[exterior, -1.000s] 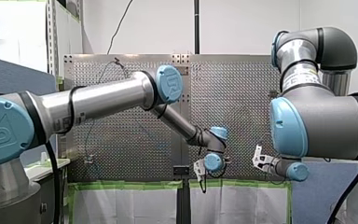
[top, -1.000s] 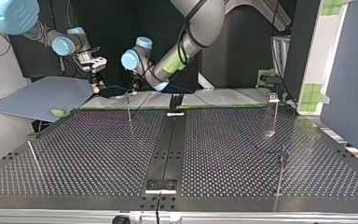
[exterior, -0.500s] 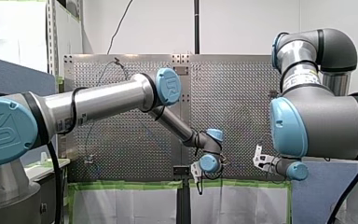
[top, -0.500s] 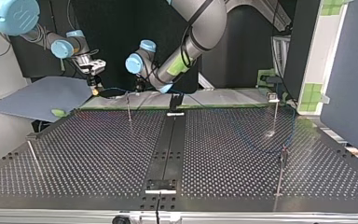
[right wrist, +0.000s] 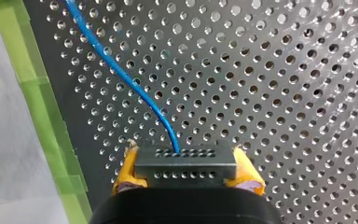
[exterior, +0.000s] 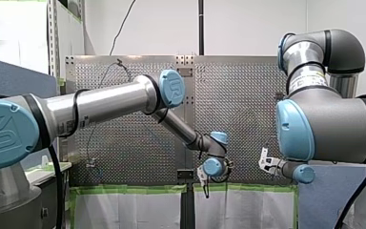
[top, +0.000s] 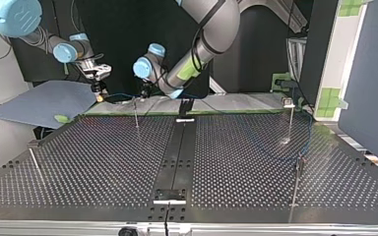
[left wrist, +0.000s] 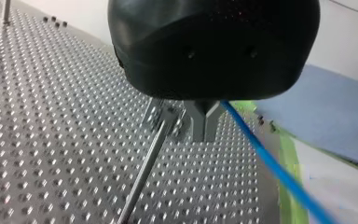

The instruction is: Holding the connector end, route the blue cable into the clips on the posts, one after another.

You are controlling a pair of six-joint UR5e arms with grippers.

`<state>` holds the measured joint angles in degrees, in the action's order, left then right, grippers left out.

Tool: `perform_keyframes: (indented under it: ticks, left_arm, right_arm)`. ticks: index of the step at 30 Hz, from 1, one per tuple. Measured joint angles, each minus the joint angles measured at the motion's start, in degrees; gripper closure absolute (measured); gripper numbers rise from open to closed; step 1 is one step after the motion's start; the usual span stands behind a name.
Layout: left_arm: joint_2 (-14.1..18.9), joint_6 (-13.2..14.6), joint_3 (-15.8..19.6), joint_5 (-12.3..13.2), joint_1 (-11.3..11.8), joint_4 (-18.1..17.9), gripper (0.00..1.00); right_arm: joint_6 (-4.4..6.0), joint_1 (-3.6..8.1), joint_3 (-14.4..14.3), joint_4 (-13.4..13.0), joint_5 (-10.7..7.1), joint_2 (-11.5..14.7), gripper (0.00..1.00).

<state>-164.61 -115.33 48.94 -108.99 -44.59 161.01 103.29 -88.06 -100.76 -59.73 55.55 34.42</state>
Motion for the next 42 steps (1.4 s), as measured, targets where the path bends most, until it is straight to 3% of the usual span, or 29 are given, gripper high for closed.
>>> perform_keyframes:
  ticks: [6, 21, 25, 42]
  left_arm:
    - [0.0, -0.1, 0.0, -0.5, 1.3, -0.1, 1.0]
    - [0.0, -0.4, -0.2, 4.0, 2.5, -0.2, 1.0]
    - [0.0, -1.5, -0.8, 6.1, 2.8, -0.3, 1.0]
    - [-0.5, -6.2, -1.9, 10.4, 5.3, -0.5, 1.0]
  right_arm:
    - [0.01, -0.15, 0.6, 0.0, 0.01, 0.0, 1.0]
    - [0.55, -0.31, 2.4, 0.3, -0.03, 0.0, 1.0]
    - [0.94, -0.41, 3.2, 0.4, -0.06, 0.0, 1.0]
    - [1.47, -0.92, 6.3, 1.1, 0.7, 0.0, 1.0]
